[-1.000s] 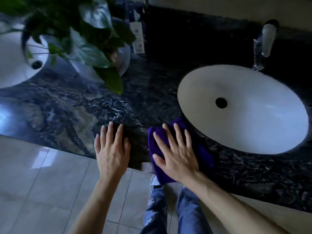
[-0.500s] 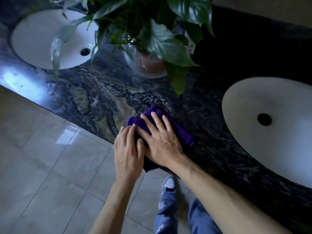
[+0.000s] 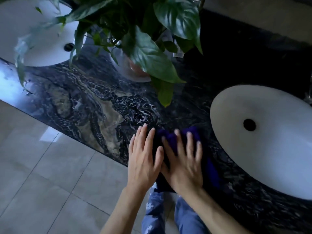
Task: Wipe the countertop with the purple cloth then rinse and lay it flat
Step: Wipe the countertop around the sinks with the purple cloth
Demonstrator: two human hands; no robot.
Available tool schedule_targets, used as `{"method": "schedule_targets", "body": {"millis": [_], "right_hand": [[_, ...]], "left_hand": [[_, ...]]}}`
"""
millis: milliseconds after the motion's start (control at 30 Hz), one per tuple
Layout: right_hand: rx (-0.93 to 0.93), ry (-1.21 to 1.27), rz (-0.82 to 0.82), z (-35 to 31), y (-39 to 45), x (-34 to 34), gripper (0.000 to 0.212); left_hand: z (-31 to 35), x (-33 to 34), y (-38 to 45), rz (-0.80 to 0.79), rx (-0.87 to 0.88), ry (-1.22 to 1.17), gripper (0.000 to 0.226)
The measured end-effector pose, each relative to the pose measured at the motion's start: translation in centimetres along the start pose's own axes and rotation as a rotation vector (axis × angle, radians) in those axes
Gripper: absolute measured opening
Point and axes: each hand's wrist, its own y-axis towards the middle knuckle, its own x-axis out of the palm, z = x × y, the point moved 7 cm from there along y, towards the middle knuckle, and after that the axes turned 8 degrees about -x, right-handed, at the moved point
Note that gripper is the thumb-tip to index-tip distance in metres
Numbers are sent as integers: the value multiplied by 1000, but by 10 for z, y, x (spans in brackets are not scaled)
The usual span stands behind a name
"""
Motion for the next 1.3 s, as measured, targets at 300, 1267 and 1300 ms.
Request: {"method": "schedule_targets", "body": {"millis": [300,1267,1300], "right_hand": [[-638,-81,-55,-103,147,4,59],[-412,-7,58,65,199,-32,59],[-332,-16,67,86,207,-35,60]], "left_hand": [[-37,-26,7,190,-143,-40,56],[4,15,27,104,-184,43,60],[7,19,28,76,-175,128,61]]}}
